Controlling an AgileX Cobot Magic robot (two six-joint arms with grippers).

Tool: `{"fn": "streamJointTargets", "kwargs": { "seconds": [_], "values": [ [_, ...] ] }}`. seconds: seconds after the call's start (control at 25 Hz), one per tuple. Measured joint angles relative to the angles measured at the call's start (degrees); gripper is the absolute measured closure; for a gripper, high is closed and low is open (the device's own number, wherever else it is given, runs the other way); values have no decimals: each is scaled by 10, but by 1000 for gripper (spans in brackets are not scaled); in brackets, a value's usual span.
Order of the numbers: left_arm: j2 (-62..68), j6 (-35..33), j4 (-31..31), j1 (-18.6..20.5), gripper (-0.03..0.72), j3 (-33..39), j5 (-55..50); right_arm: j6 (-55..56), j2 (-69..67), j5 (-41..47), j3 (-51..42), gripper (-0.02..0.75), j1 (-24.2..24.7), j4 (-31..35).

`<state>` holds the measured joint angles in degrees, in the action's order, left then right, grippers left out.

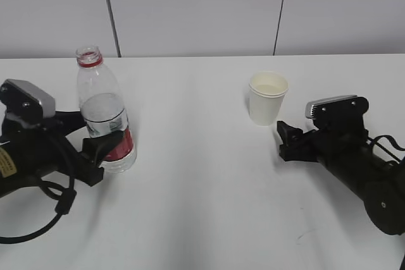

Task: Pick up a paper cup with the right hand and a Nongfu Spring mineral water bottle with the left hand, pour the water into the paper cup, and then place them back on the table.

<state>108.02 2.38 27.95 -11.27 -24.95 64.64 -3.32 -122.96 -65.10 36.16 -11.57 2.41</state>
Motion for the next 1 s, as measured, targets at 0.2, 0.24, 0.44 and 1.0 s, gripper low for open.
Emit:
{"fn": "streamJointTargets", "kwargs": {
  "seconds": [0.2, 0.24, 0.44, 1.0],
  "values": [
    [-29, -8, -12, 12, 209, 31, 2, 0, 23, -2, -34, 140, 0, 36],
    [-29, -8, -12, 12, 209, 33, 1, -1, 24, -2, -37, 141, 0, 36],
    [-30, -8, -35, 12, 209, 55, -1, -1, 27, -2, -43, 144, 0, 36],
    [-72, -51, -250, 12, 209, 122, -72, -1, 80, -3, -74, 145, 0, 159]
  ]
}}
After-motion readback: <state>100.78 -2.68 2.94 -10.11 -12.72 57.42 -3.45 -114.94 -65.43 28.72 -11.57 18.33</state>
